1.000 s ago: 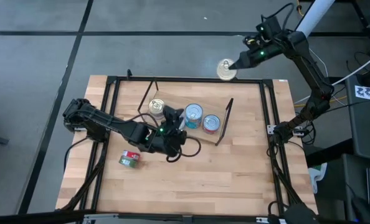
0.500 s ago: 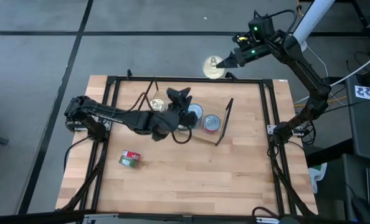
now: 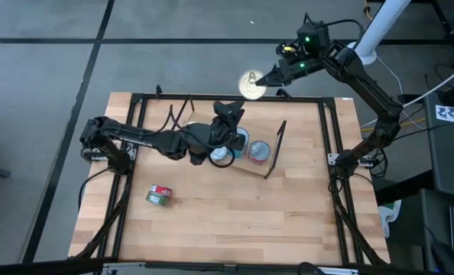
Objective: Stack canned seafood by type on shelf
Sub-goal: Stack the blue-pink tuna can on top of the blue-pink tuna can on the shelf
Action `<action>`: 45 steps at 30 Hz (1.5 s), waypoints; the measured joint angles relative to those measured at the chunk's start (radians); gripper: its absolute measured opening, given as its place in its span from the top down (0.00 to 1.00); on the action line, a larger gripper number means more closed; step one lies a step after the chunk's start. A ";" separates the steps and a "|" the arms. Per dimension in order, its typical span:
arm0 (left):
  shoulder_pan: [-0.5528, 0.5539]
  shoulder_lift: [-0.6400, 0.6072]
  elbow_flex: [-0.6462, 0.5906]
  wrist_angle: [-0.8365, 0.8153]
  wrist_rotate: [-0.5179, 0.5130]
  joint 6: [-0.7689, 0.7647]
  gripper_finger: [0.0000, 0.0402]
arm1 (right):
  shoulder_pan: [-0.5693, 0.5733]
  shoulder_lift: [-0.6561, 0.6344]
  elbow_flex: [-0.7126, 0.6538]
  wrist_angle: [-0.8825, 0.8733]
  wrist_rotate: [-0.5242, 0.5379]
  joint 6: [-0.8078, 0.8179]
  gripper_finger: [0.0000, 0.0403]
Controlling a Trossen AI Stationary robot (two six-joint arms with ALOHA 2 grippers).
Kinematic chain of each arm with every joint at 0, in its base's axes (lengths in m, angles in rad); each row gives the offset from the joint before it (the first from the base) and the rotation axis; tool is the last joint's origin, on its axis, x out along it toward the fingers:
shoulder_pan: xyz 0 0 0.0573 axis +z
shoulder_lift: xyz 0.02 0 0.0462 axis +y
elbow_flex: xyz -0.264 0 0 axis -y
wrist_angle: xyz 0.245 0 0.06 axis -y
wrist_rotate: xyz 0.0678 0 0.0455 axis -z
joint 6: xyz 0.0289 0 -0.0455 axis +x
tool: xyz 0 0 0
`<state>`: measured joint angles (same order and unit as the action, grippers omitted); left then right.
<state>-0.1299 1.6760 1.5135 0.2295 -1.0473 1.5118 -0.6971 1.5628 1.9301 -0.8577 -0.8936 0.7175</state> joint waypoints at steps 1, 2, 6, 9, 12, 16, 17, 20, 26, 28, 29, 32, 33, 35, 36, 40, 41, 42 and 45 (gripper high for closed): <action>0.001 0.000 0.000 0.000 0.000 0.017 0.47 | 0.000 0.001 0.000 0.000 0.010 0.011 0.53; 0.002 0.000 0.000 -0.001 0.000 0.031 0.47 | -0.001 0.002 0.000 0.000 0.015 0.017 0.53; 0.007 0.000 0.000 0.000 0.002 0.072 0.47 | -0.001 0.006 0.000 -0.002 0.036 0.021 0.53; 0.015 0.000 0.000 -0.001 0.008 0.099 0.47 | -0.001 0.006 0.000 -0.002 0.052 0.022 0.53; 0.031 0.000 0.000 0.000 0.023 0.119 0.47 | 0.007 0.006 0.000 -0.003 0.057 0.036 0.53; 0.054 0.000 0.000 -0.001 0.044 0.139 0.47 | 0.026 0.006 0.000 0.000 0.065 0.046 0.53; 0.059 0.000 0.000 -0.001 0.048 0.140 0.47 | 0.032 0.006 0.000 0.001 0.068 0.046 0.53; 0.069 0.000 0.000 -0.006 0.049 0.140 0.47 | 0.039 0.006 0.000 0.016 0.073 0.049 0.53; 0.074 -0.001 0.000 -0.003 0.048 0.159 0.47 | 0.050 0.007 0.000 0.083 0.079 0.104 0.53; 0.074 -0.001 0.000 -0.001 0.047 0.198 0.47 | 0.051 0.007 0.000 0.089 0.072 0.115 0.53; 0.074 -0.002 0.000 -0.001 0.047 0.219 0.47 | 0.053 0.007 0.000 0.088 0.071 0.118 0.53; 0.074 -0.002 0.000 -0.002 0.047 0.275 0.47 | 0.057 0.007 0.000 0.088 0.069 0.120 0.54; 0.076 -0.002 0.000 -0.002 0.047 0.295 0.47 | 0.061 0.007 0.000 0.088 0.066 0.120 0.54; 0.079 -0.002 0.000 -0.003 0.050 0.338 0.47 | 0.072 0.007 0.000 0.089 0.068 0.120 0.54; 0.082 -0.002 0.000 -0.004 0.053 0.358 0.47 | 0.075 0.007 0.000 0.089 0.069 0.121 0.54; 0.098 -0.002 0.000 -0.004 0.075 0.424 0.47 | 0.085 0.007 0.000 0.092 0.074 0.121 0.53; 0.100 -0.002 0.000 -0.005 0.077 0.434 0.47 | 0.085 0.007 0.000 0.093 0.076 0.121 0.53; 0.102 -0.002 0.000 -0.005 0.081 0.440 0.47 | 0.085 0.007 0.000 0.094 0.074 0.120 0.53; 0.103 -0.002 0.000 -0.005 0.083 0.443 0.47 | 0.085 0.007 0.000 0.095 0.073 0.120 0.53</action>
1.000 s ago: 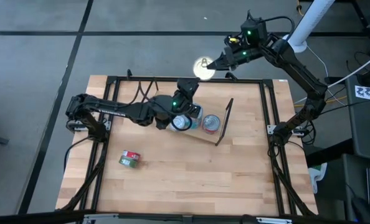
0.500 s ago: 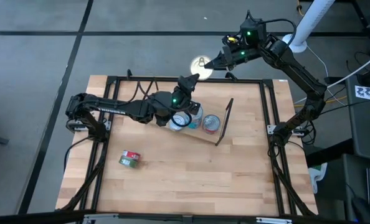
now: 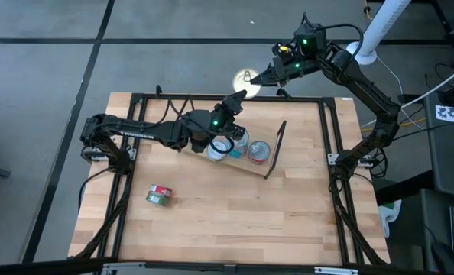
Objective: Stack canned seafood by type on shelf
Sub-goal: Stack the blue-pink tuna can on top of the blue-pink tuna can on the shelf
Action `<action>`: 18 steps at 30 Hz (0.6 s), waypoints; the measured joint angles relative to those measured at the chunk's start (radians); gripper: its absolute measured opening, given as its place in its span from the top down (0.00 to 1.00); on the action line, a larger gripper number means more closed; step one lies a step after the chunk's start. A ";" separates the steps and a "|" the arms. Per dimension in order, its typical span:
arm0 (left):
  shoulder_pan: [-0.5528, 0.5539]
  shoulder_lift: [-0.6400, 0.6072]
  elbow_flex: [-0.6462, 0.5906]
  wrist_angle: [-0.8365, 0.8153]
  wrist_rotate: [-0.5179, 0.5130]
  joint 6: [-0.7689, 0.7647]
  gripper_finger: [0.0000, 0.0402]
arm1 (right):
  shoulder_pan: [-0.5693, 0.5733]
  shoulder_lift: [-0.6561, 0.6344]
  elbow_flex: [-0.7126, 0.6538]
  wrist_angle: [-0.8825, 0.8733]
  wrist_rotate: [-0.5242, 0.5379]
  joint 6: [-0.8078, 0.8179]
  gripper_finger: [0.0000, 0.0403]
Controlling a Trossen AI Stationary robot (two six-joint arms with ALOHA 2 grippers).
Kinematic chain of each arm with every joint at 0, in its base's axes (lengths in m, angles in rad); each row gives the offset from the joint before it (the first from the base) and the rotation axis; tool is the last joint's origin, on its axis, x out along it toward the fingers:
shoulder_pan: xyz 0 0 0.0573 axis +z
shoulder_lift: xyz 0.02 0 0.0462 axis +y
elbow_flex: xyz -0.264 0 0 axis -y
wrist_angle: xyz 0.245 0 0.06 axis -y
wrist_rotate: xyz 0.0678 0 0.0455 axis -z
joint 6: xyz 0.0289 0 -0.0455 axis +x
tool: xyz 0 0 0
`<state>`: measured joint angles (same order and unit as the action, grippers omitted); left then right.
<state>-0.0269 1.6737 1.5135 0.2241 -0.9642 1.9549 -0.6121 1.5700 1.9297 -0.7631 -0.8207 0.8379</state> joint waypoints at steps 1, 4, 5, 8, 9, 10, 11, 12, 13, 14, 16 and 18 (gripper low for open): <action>0.000 0.000 0.000 -0.001 0.000 -0.002 0.47 | 0.000 0.000 0.000 0.000 -0.001 -0.001 0.53; 0.000 0.000 0.000 0.002 0.002 -0.010 0.47 | 0.000 0.000 0.000 0.000 -0.006 -0.004 0.53; 0.000 0.000 0.000 0.003 0.002 -0.010 0.47 | 0.000 0.000 0.000 0.000 -0.009 -0.004 0.53; 0.006 0.000 0.000 0.004 0.003 -0.012 0.49 | 0.000 0.000 0.000 0.000 -0.004 -0.005 0.53; 0.007 0.000 0.000 0.003 0.003 -0.022 0.50 | 0.001 0.000 0.000 0.002 0.003 -0.005 0.53; 0.011 0.001 0.000 0.003 0.003 -0.037 0.51 | 0.001 0.000 0.000 0.003 0.012 -0.005 0.53; 0.012 0.001 0.000 0.000 0.003 -0.052 0.52 | 0.001 0.000 0.000 0.003 0.019 -0.003 0.53; 0.013 0.001 0.000 -0.005 0.002 -0.063 0.52 | 0.001 0.000 0.000 0.003 0.025 0.002 0.53; 0.013 0.001 0.000 -0.007 0.001 -0.068 0.52 | 0.001 0.000 0.000 0.003 0.025 0.011 0.53; 0.013 0.001 0.000 -0.007 0.000 -0.072 0.52 | 0.001 0.000 0.000 0.003 0.024 0.022 0.53; 0.013 0.001 0.000 -0.008 0.002 -0.078 0.51 | 0.002 0.000 0.000 0.003 0.013 0.034 0.53; 0.013 0.001 0.000 -0.010 0.003 -0.108 0.50 | 0.002 0.000 0.000 0.001 0.008 0.047 0.53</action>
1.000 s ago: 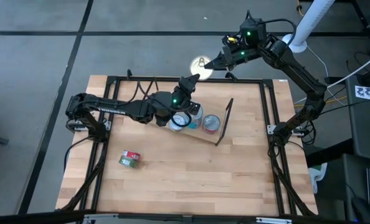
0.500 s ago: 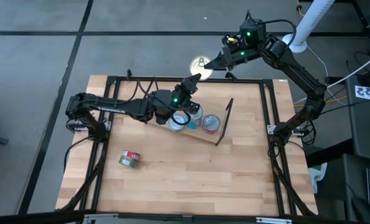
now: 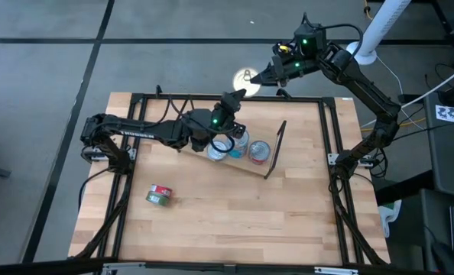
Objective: Stack canned seafood by type on shelf
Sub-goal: Stack the blue-pink tuna can on top of the blue-pink tuna can on the shelf
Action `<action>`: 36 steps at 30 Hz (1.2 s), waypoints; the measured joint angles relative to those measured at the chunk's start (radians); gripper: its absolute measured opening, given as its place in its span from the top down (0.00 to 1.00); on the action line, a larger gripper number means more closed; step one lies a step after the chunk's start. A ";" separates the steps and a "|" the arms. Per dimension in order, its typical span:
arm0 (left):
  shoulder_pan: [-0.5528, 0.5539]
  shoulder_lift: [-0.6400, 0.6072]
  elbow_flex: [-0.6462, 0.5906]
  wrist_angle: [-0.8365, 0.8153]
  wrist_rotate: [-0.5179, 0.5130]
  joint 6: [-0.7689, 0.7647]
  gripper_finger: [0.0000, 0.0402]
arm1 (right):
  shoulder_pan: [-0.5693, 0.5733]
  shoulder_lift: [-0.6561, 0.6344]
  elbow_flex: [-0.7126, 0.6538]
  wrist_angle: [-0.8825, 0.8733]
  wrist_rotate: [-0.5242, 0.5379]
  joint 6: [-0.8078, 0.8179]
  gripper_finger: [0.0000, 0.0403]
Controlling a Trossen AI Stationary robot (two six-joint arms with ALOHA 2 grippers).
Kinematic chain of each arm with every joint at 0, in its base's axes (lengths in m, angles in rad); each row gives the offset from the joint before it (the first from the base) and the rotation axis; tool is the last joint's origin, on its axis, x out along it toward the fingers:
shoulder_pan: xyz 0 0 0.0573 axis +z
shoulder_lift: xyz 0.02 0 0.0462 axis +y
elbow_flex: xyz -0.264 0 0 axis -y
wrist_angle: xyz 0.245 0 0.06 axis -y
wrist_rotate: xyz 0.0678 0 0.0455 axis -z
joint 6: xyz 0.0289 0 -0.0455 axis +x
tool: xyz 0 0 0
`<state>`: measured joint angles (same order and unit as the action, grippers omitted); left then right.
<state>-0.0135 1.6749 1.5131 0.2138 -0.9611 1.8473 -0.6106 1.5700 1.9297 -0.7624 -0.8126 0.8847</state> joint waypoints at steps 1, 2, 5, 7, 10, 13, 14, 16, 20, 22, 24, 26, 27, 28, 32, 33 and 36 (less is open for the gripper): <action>0.000 0.000 0.000 -0.001 0.003 -0.034 0.49 | 0.000 0.000 0.000 -0.003 -0.002 0.004 0.53; 0.000 0.000 0.000 0.000 0.007 -0.069 0.49 | 0.000 0.000 0.000 -0.005 -0.005 0.006 0.53; -0.001 0.000 0.000 0.001 0.014 -0.110 0.48 | 0.001 0.000 0.000 -0.008 -0.013 0.006 0.53; -0.001 0.001 0.000 0.004 0.021 -0.109 0.48 | 0.001 0.000 0.000 -0.022 -0.016 0.005 0.53; -0.001 0.002 0.000 0.003 0.024 -0.117 0.49 | 0.001 0.000 0.000 -0.032 -0.018 0.000 0.53; -0.001 0.002 -0.001 0.003 0.025 -0.107 0.49 | 0.001 0.002 0.000 -0.037 -0.022 -0.016 0.53; -0.001 0.002 -0.001 0.003 0.025 -0.099 0.49 | 0.001 0.004 0.000 -0.040 -0.030 -0.018 0.53; -0.001 0.009 -0.001 0.007 0.022 -0.090 0.50 | 0.001 0.008 -0.001 -0.039 -0.044 -0.021 0.53; -0.001 0.019 -0.001 0.010 0.012 -0.051 0.50 | 0.001 0.012 -0.013 -0.042 -0.069 -0.020 0.53; -0.001 0.022 -0.001 0.022 0.002 -0.008 0.50 | 0.001 0.011 -0.017 -0.043 -0.079 -0.007 0.53; -0.001 0.022 -0.001 0.028 -0.005 0.020 0.50 | 0.000 0.012 -0.017 -0.040 -0.089 -0.002 0.53; -0.001 0.022 -0.001 0.051 -0.002 0.028 0.50 | 0.000 0.012 -0.017 -0.040 -0.105 -0.001 0.53; -0.001 0.023 -0.002 0.064 -0.002 0.028 0.50 | 0.000 0.011 -0.017 -0.040 -0.110 0.002 0.53; -0.001 0.023 -0.002 0.076 -0.005 0.027 0.50 | 0.000 0.011 -0.017 -0.039 -0.112 0.005 0.53; -0.001 0.025 -0.003 0.126 -0.005 0.047 0.51 | 0.000 0.011 -0.017 -0.036 -0.114 0.008 0.53; -0.001 0.025 -0.003 0.130 -0.005 0.057 0.52 | 0.000 0.011 -0.017 -0.034 -0.115 0.006 0.53; -0.001 0.025 -0.003 0.136 -0.005 0.069 0.55 | 0.000 0.010 -0.017 -0.028 -0.120 0.001 0.53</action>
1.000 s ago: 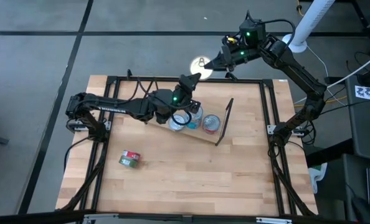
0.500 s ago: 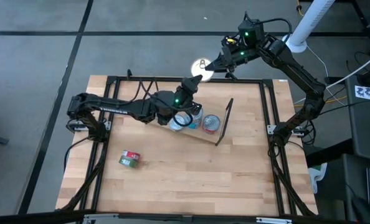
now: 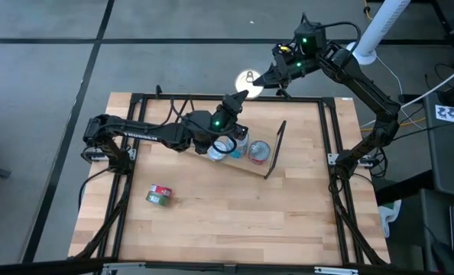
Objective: Stack canned seafood by type on shelf
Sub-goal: Stack the blue-pink tuna can on top of the blue-pink tuna can on the shelf
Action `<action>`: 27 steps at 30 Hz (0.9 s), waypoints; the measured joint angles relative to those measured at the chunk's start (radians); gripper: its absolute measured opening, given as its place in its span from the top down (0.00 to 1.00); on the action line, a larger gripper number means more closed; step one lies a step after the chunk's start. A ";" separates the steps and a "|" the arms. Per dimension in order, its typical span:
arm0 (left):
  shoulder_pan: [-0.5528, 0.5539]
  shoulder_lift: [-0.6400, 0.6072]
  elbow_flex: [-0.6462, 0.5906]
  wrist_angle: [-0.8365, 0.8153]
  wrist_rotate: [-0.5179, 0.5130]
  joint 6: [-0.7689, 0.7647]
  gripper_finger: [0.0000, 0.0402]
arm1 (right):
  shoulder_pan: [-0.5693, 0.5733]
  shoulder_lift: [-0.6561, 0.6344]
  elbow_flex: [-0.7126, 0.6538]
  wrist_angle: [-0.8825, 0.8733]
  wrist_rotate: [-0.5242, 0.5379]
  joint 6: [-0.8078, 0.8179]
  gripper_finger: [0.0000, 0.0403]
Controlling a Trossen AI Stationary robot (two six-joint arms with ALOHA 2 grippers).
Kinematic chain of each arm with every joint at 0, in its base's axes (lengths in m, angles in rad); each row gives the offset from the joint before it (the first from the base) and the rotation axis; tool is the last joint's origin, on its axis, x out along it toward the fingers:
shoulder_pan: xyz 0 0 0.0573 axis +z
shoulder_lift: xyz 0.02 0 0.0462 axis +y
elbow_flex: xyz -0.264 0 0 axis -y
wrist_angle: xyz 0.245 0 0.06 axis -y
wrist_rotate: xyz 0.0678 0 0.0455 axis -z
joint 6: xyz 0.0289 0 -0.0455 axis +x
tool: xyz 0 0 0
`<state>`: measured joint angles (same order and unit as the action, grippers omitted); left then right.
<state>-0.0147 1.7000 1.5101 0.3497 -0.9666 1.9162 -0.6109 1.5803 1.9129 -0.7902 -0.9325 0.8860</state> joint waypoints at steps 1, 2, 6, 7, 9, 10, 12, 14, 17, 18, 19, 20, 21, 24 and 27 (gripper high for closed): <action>0.000 0.000 0.000 0.001 -0.002 -0.001 0.56 | 0.000 0.000 0.000 0.009 0.000 0.000 0.53; 0.000 0.000 0.000 0.003 -0.004 -0.003 0.57 | 0.000 0.000 0.000 0.021 0.000 0.001 0.53; 0.001 -0.003 0.000 0.011 -0.010 -0.009 0.57 | 0.000 0.000 -0.002 0.071 0.015 0.005 0.53; 0.001 -0.003 0.000 0.013 -0.010 -0.010 0.58 | 0.000 0.000 -0.002 0.081 0.025 0.006 0.53; 0.002 -0.004 0.000 0.014 -0.010 -0.014 0.58 | 0.000 0.000 -0.002 0.085 0.053 0.008 0.51; 0.003 -0.004 0.000 0.014 -0.010 -0.017 0.58 | 0.001 0.000 -0.002 0.085 0.066 0.007 0.50; 0.004 -0.004 0.001 0.016 -0.003 -0.019 0.58 | 0.002 0.000 -0.002 0.091 0.079 0.001 0.47; 0.006 -0.003 0.003 0.016 0.011 -0.018 0.61 | 0.009 0.002 -0.002 0.089 0.085 -0.014 0.44; 0.007 -0.002 0.003 0.014 0.019 -0.016 0.64 | 0.010 0.006 -0.004 0.090 0.071 -0.015 0.41; 0.008 -0.002 0.003 0.014 0.022 -0.014 0.65 | 0.009 0.005 -0.004 0.090 0.067 -0.015 0.40; 0.010 -0.002 0.003 0.014 0.023 -0.010 0.67 | 0.008 0.005 -0.004 0.090 0.059 -0.011 0.40; 0.011 -0.002 0.003 0.014 0.023 -0.006 0.68 | 0.007 0.005 -0.004 0.090 0.057 -0.003 0.40; 0.011 -0.002 0.003 0.014 0.022 -0.004 0.69 | 0.007 0.005 -0.004 0.090 0.060 0.001 0.41; 0.013 -0.002 0.003 0.014 0.019 -0.003 0.72 | 0.006 0.005 -0.004 0.088 0.077 0.002 0.45; 0.014 -0.002 0.003 0.014 0.013 -0.004 0.73 | 0.006 0.005 -0.004 0.084 0.109 0.000 0.53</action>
<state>-0.0010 1.6984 1.5127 0.3633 -0.9531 1.9126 -0.6048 1.5856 1.9091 -0.7066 -0.8240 0.8859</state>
